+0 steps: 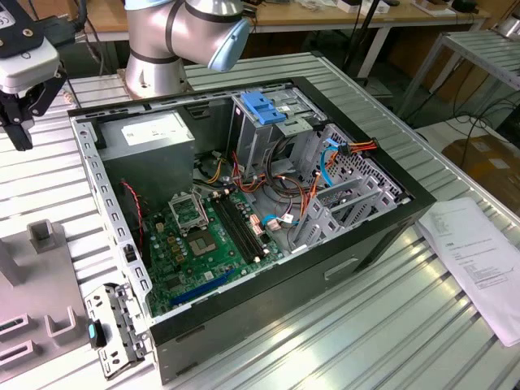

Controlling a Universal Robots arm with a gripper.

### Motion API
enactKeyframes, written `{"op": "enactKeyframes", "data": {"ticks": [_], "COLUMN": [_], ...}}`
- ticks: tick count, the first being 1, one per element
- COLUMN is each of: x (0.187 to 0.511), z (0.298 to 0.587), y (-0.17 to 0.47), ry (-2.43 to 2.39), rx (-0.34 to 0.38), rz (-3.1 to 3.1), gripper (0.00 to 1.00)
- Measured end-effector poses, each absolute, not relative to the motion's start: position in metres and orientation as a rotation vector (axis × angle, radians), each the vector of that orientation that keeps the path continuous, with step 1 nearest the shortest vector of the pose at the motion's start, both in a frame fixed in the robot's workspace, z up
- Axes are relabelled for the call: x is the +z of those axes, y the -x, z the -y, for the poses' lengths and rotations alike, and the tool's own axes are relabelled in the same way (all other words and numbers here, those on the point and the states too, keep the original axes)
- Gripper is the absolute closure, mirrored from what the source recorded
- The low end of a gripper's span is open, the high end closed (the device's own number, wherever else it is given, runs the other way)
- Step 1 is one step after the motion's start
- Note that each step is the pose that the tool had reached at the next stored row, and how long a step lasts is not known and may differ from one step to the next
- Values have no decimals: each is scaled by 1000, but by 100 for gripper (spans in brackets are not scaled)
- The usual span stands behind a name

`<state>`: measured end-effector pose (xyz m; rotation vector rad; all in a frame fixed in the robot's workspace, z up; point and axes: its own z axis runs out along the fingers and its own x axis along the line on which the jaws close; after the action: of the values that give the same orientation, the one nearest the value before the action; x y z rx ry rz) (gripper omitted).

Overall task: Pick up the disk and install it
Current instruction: 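Reach for the disk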

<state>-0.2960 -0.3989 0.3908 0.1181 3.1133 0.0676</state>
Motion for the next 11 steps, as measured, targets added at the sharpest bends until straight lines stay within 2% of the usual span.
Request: {"op": "enactKeyframes", "data": {"ticks": [11], "x": [390], "z": [399], "y": [307], "ry": [-118], "rx": [68], "rz": [-3115], "gripper": [89]}}
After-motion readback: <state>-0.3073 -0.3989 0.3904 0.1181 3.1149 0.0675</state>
